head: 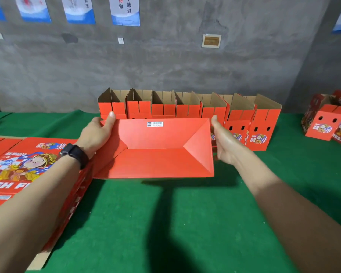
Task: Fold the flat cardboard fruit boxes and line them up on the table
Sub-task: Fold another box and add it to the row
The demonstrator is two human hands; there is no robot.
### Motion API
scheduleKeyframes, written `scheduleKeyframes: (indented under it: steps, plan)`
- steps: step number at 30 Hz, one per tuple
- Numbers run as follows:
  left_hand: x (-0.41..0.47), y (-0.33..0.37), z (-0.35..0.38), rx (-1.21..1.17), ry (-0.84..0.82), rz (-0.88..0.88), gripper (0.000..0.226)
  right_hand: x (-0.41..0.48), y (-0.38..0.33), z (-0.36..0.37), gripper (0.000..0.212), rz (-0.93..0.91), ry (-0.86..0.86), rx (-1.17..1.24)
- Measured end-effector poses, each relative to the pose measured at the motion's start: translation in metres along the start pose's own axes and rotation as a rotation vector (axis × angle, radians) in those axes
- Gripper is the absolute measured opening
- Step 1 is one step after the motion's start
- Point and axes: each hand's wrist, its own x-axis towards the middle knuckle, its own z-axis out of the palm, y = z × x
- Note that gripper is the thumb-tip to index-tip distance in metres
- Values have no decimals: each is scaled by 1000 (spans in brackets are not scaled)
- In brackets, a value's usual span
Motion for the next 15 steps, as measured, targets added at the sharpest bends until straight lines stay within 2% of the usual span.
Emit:
scheduleKeyframes:
  steps: [2, 4, 6, 9, 11, 13, 15]
  plan:
    - [5, -4, 1, -199, 5, -65, 61, 1, 3, 1, 66, 2, 40, 134]
    - [5, -8, 5, -422, 5, -109, 34, 0, 7, 5, 37, 22, 23, 219]
    - [0, -12, 8, -614, -17, -175, 16, 1, 15, 10, 23, 41, -10, 225]
    - [-9, -28, 11, -845, -203, -225, 29, 4, 33, 13, 12, 56, -32, 213]
    - [-15, -38, 14, -902, -346, -215, 39, 8, 45, 10, 14, 82, -16, 216]
    - [-19, -47, 20, -887, -415, -190, 51, 10, 55, 10, 16, 112, -30, 160]
    - [-21, -59, 30, -810, -398, -166, 56, 11, 65, 11, 23, 138, -22, 103]
